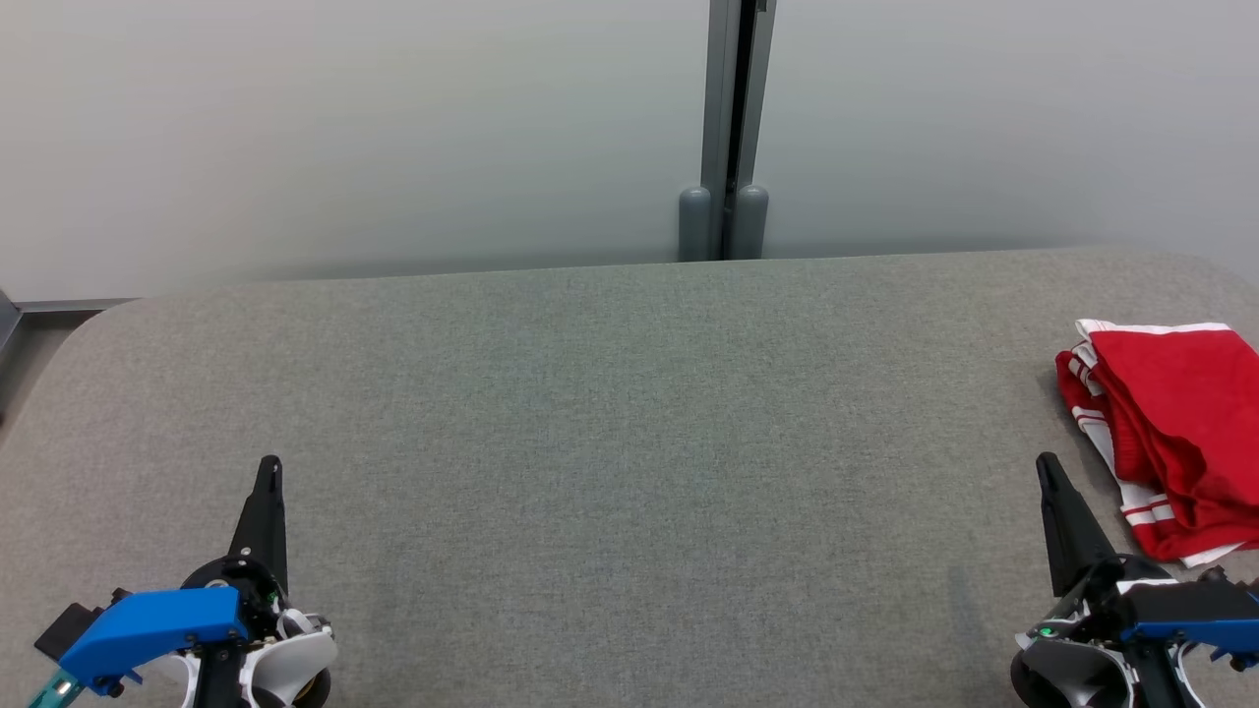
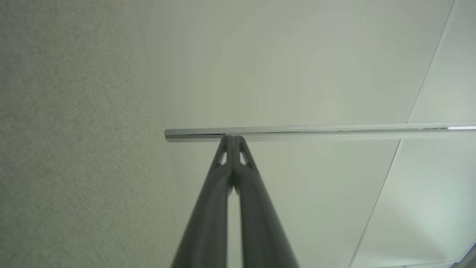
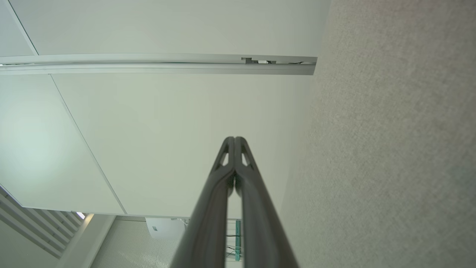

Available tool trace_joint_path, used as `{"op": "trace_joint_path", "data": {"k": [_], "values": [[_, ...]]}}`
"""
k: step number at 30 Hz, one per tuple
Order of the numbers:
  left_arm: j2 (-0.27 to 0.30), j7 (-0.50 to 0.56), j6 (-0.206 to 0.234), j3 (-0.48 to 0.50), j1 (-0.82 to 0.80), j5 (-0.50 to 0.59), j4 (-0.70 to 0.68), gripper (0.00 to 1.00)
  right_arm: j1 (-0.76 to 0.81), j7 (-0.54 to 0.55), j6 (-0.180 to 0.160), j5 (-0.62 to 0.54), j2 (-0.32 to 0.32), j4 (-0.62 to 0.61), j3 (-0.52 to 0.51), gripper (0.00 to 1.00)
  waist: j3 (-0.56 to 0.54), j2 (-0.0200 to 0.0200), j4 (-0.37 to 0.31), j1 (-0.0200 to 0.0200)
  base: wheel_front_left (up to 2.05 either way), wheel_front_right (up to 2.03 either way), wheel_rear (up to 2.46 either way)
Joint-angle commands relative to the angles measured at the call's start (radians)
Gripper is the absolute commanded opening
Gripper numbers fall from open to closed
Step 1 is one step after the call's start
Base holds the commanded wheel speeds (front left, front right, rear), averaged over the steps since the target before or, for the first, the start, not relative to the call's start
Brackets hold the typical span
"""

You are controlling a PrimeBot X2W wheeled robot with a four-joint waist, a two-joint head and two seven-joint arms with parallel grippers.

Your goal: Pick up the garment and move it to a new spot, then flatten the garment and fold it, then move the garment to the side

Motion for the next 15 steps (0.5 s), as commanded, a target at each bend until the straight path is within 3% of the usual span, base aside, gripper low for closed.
{"op": "trace_joint_path", "data": {"k": [1, 15], "values": [[-0.002, 0.004, -0.004, 0.002, -0.009, -0.002, -0.004, 0.00, -0.014, 0.003, 0.000, 0.002, 0.001, -0.003, -0.002, 0.00, 0.000, 0.0000, 0.000, 0.0000, 0.00, 0.00, 0.00], [-0.002, 0.004, -0.004, 0.002, -0.009, -0.002, -0.004, 0.00, -0.013, 0.003, 0.000, 0.003, 0.001, -0.003, -0.002, 0.00, 0.000, 0.0000, 0.000, 0.0000, 0.00, 0.00, 0.00]]}}
